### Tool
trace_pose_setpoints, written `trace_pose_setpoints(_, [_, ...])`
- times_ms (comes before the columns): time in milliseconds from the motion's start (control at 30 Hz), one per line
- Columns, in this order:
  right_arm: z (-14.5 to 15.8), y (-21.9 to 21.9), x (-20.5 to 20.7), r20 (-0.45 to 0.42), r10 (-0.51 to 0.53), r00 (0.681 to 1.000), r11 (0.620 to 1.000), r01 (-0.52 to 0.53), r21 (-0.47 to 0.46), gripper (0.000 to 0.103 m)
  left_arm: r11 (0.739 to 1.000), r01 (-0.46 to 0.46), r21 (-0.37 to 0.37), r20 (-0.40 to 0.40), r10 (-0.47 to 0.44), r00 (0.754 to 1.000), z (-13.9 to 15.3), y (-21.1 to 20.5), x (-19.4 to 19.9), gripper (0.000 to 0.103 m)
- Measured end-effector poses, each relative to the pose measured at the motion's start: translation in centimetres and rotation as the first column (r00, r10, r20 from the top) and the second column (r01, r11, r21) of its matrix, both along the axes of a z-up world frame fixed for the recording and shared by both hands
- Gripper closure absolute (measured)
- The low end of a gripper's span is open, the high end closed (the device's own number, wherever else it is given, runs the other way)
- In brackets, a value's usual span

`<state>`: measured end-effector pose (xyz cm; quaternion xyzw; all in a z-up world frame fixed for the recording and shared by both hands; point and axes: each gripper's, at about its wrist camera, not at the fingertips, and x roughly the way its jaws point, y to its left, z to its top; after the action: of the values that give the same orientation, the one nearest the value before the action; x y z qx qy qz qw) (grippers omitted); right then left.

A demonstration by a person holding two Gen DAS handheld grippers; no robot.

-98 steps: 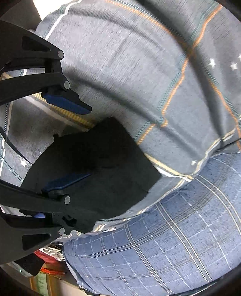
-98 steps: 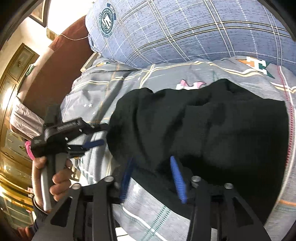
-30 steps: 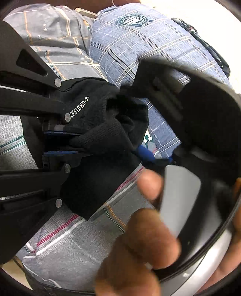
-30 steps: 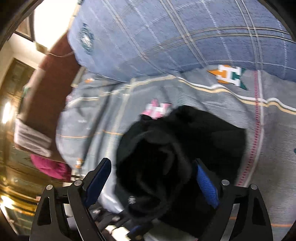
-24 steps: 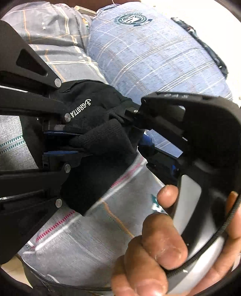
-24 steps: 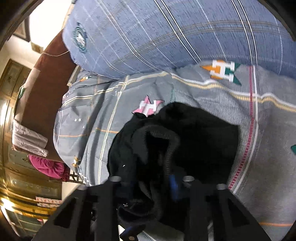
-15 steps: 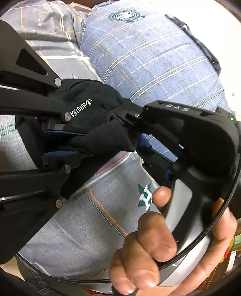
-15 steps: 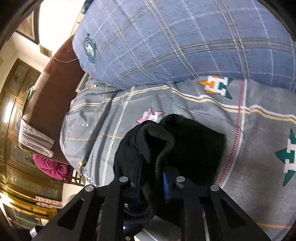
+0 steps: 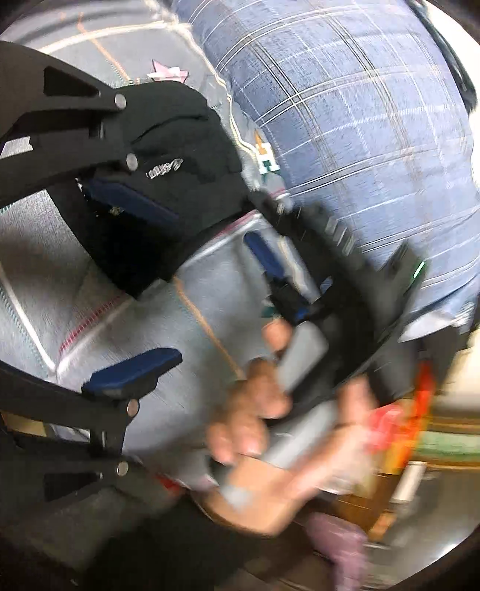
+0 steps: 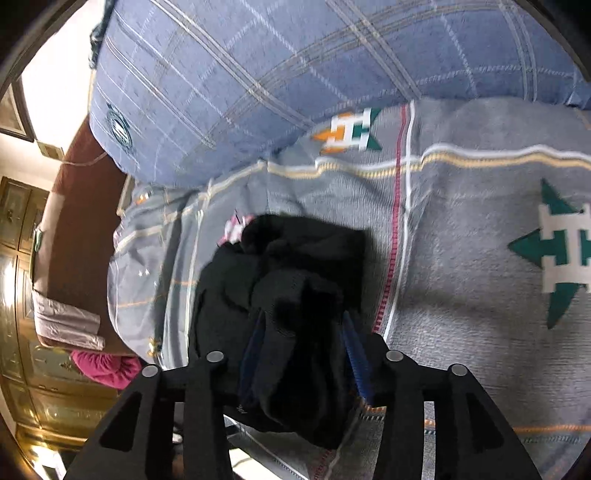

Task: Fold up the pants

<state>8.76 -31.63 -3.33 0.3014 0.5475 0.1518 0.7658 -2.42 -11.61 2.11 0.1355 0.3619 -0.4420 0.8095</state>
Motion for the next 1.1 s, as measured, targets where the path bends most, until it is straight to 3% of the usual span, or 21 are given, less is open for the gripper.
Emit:
trace_pose_setpoints(133, [2.3, 0.0, -1.4, 0.07, -0.006, 0.998, 1.0, 0.007, -0.017, 0.052, 0.982, -0.157, -0.103, -0.088, 0.149, 0.985, 1.8, 3.8, 3.9, 0.028])
trace_pose_setpoints(200, [2.9, 0.5, -2.1, 0.091, 0.012, 0.996, 1.0, -0.011, -0.013, 0.052, 0.944, -0.308, -0.116, -0.157, 0.289, 0.944, 1.6, 6.5, 6.8, 0.028])
trace_pose_setpoints(233, [3.1, 0.9, -2.5, 0.096, 0.015, 0.995, 1.0, -0.013, -0.023, 0.051, 0.916, -0.388, -0.106, -0.191, 0.364, 0.912, 1.3, 7.8, 8.1, 0.028])
trace_pose_setpoints(300, [2.8, 1.8, -3.0, 0.088, 0.03, 0.996, 0.999, -0.026, -0.047, 0.052, 0.876, -0.475, -0.084, -0.257, 0.441, 0.86, 0.1, 9.4, 9.9, 0.028])
trace_pose_setpoints(400, [1.4, 3.5, -2.8, 0.044, 0.064, 0.997, 0.994, -0.059, -0.096, 0.055, 0.847, -0.53, -0.026, -0.32, 0.495, 0.808, -2.2, 10.2, 11.0, 0.028])
trace_pose_setpoints(500, [0.0, 5.1, -2.6, 0.003, 0.105, 0.994, 0.985, -0.104, -0.14, 0.076, 0.853, -0.522, 0.028, -0.315, 0.503, 0.805, -3.5, 9.8, 10.9, 0.028])
trace_pose_setpoints(533, [-0.3, 5.7, -2.6, -0.013, 0.122, 0.992, 0.979, -0.123, -0.165, 0.091, 0.853, -0.519, 0.052, -0.3, 0.509, 0.807, -3.9, 9.5, 10.8, 0.028])
trace_pose_setpoints(633, [0.1, 6.3, -3.0, -0.024, 0.136, 0.99, 0.964, -0.138, -0.228, 0.095, 0.853, -0.513, 0.091, -0.274, 0.517, 0.811, -4.4, 8.7, 10.5, 0.028])
trace_pose_setpoints(767, [2.0, 5.9, -4.1, 0.003, 0.144, 0.99, 0.953, -0.138, -0.269, 0.099, 0.832, -0.542, 0.119, -0.275, 0.552, 0.787, -4.7, 9.9, 11.1, 0.028])
trace_pose_setpoints(833, [1.1, 5.9, -3.8, -0.019, 0.139, 0.99, 0.94, -0.138, -0.312, 0.099, 0.821, -0.555, 0.137, -0.303, 0.568, 0.765, -5.4, 10.1, 11.5, 0.028])
trace_pose_setpoints(933, [-2.2, 5.9, -3.0, -0.131, 0.134, 0.982, 0.948, -0.166, -0.272, 0.085, 0.823, -0.546, 0.158, -0.341, 0.564, 0.752, -6.3, 10.0, 11.9, 0.028])
trace_pose_setpoints(1000, [-1.6, 5.3, -2.9, -0.127, 0.128, 0.984, 0.955, -0.157, -0.251, 0.082, 0.822, -0.551, 0.145, -0.356, 0.563, 0.746, -6.1, 10.2, 12.0, 0.028])
trace_pose_setpoints(1033, [-1.0, 5.0, -3.0, -0.106, 0.123, 0.987, 0.961, -0.145, -0.237, 0.076, 0.821, -0.555, 0.138, -0.361, 0.563, 0.744, -6.0, 10.4, 12.0, 0.028])
trace_pose_setpoints(1100, [0.7, 3.8, -3.2, -0.034, 0.094, 0.995, 0.973, -0.099, -0.207, 0.053, 0.817, -0.564, 0.119, -0.383, 0.562, 0.733, -5.9, 10.9, 12.1, 0.028])
